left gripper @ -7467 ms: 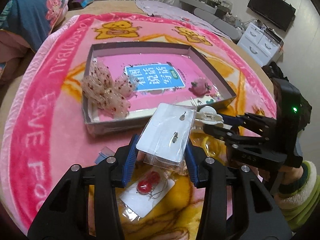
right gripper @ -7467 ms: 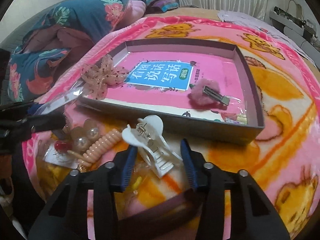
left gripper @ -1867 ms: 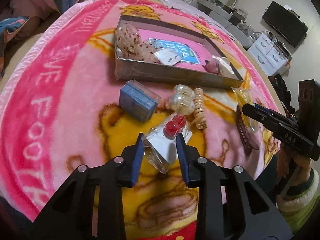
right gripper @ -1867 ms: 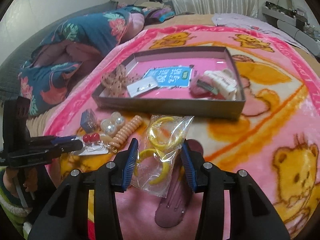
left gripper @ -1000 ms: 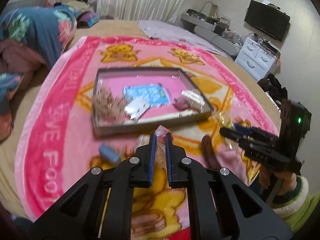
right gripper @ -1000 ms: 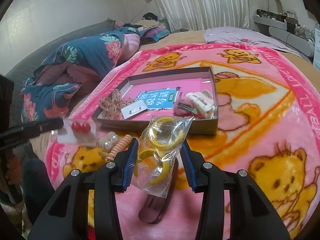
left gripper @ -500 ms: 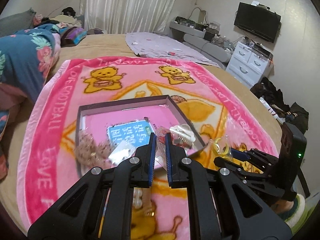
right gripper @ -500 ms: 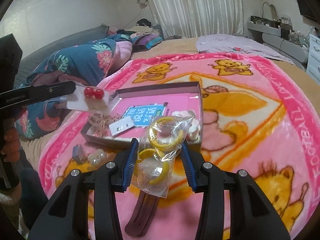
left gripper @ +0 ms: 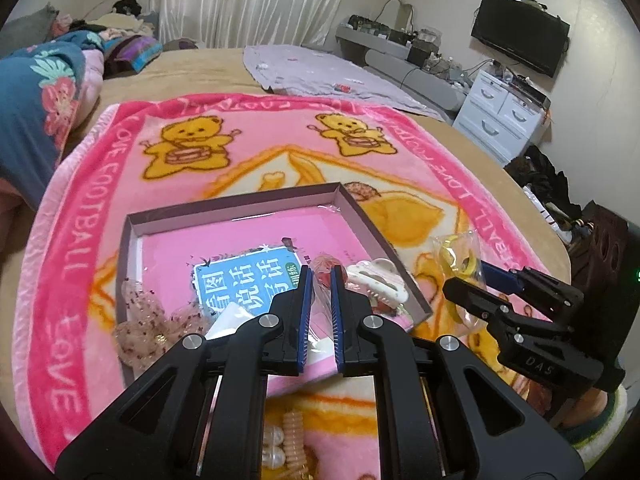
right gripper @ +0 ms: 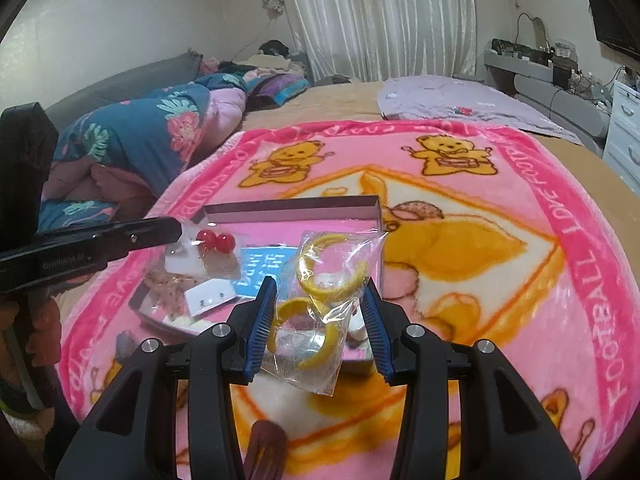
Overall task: Organize jewelry
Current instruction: 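Carry the red-bead earring bag with the left tool while the right tool carries the hair-tie bag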
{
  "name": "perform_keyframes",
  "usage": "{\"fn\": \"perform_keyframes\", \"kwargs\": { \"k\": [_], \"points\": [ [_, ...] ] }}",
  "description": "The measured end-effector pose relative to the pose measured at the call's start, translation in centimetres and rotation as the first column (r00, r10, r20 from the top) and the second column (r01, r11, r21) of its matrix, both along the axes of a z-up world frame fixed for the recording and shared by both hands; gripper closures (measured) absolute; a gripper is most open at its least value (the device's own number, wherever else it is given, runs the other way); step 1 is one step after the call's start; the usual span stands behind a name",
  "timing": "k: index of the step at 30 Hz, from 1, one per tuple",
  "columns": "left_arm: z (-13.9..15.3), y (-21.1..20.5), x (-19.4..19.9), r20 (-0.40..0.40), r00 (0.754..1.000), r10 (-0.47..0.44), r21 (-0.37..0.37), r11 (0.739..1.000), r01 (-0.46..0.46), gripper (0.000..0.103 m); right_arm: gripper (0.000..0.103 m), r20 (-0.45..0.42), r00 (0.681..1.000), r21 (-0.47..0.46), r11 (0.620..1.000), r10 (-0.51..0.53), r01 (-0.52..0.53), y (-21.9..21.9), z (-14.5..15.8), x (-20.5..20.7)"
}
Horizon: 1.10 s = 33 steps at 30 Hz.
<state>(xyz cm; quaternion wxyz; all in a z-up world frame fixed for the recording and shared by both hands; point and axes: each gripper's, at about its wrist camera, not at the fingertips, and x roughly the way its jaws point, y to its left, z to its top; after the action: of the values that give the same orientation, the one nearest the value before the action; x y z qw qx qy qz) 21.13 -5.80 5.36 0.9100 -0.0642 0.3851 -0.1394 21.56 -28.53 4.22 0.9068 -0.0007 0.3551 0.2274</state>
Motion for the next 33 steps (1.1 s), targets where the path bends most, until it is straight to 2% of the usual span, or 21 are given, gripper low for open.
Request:
{"fn": "perform_keyframes", "kwargs": {
  "k": [9, 19, 28, 33],
  "points": [
    [-3.2, 0.7, 1.8, -0.052, 0.999, -0.006, -0.04, 0.999, 0.004, 0.099, 0.062, -0.051, 0.999, -0.046, 0.999, -0.021, 0.018, 1.7, -2.2, 3.2],
    [-5.7, 2.2, 2.0, -0.099, 0.995, 0.011, -0.05, 0.999, -0.016, 0.098, 0.061, -0.098, 0.995, -0.091, 0.996, -0.021, 0.013, 3.9, -4.3, 5.4],
    [-6.6, 4.0, 1.4, -0.12, 0.992, 0.038, -0.054, 0.998, -0.045, 0.098, 0.059, -0.115, 0.993, -0.088, 0.996, -0.005, -0.006, 4.9, -4.8, 4.9],
    [-6.8, 4.9, 0.9, -0.129, 0.99, 0.053, -0.052, 0.997, -0.061, 0.097, 0.049, -0.103, 0.995, -0.076, 0.997, 0.009, -0.017, 4.6, -4.4, 3.6]
  ]
}}
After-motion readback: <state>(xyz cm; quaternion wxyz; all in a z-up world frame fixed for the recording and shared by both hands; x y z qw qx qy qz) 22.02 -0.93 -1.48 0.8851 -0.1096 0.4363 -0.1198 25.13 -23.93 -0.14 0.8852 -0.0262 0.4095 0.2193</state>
